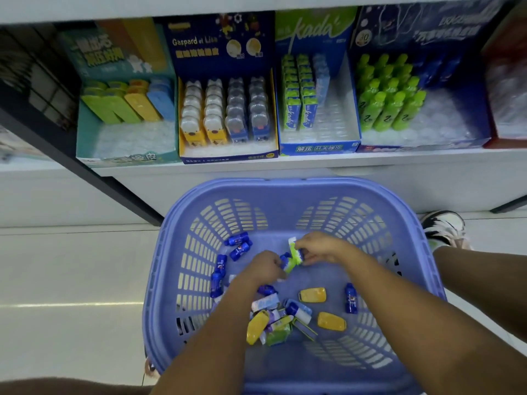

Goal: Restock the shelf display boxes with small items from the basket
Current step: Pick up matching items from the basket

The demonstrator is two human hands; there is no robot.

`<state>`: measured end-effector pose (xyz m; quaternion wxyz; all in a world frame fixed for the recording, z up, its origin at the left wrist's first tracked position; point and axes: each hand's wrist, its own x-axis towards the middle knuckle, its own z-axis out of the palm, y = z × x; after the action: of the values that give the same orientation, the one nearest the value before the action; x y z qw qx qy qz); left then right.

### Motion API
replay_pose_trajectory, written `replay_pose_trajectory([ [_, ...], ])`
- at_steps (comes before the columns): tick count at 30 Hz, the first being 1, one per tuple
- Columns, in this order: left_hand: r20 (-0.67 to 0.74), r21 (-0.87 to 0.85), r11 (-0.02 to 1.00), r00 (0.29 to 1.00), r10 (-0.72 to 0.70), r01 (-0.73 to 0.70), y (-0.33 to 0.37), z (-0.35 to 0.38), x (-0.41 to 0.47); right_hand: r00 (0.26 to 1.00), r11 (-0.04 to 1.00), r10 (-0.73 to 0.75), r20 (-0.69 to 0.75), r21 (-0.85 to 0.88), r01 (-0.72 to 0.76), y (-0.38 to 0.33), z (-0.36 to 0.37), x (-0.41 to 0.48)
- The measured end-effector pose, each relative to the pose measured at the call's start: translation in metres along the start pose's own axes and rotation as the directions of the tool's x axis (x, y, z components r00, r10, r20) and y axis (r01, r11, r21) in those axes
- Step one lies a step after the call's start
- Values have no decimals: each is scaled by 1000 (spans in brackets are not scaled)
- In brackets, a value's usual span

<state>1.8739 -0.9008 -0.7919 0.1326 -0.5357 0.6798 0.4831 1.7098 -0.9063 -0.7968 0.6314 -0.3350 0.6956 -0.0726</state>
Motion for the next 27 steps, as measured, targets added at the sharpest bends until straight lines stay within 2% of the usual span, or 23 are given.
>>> replay_pose_trajectory([
  [2, 26, -316, 946, 998, -65, 70, 6, -17, -3, 988, 995, -29, 150, 95, 15, -16, -12, -19],
  [4, 87, -692, 715, 995, -55, 100, 17, -31, -12, 973, 993, -97, 208, 91, 80, -35, -28, -39],
  [5, 79, -803, 591, 996, -29, 80, 25, -39, -19, 964, 989, -141, 224, 71, 128, -44, -36, -50],
  [6, 44, -860, 509, 999, -9, 43, 32, -47, -25, 951, 983, -186, 246, 45, 180, -54, -45, -63],
  [8, -19, -902, 430, 999, 49, -38, 49, -63, -37, 920, 959, -271, 284, 3, 282, -72, -60, -90],
  [11, -41, -926, 365, 988, 150, -94, 77, -87, -61, 858, 900, -423, 291, 20, 436, -100, -78, -131],
  [14, -64, -925, 344, 960, 272, -160, 99, -106, -85, 794, 812, -580, 183, 58, 580, -122, -90, -166],
  [17, -158, -925, 278, 927, 339, -260, 116, -118, -105, 718, 718, -696, -29, 0, 696, -136, -98, -187],
  [20, -276, -905, 238, 913, 300, -352, 129, -125, -115, 553, 616, -739, -385, -53, 786, -149, -103, -193],
  [22, -333, -894, 223, 910, 246, -388, 134, -129, -117, 435, 574, -712, -551, -100, 813, -155, -106, -190],
  [24, -385, -883, 209, 903, 192, -421, 134, -133, -117, 331, 559, -729, -599, -241, 793, -159, -103, -182],
  [27, -444, -874, 155, 887, 130, -460, 128, -136, -114, 211, 511, -805, -554, -468, 721, -163, -88, -165],
])
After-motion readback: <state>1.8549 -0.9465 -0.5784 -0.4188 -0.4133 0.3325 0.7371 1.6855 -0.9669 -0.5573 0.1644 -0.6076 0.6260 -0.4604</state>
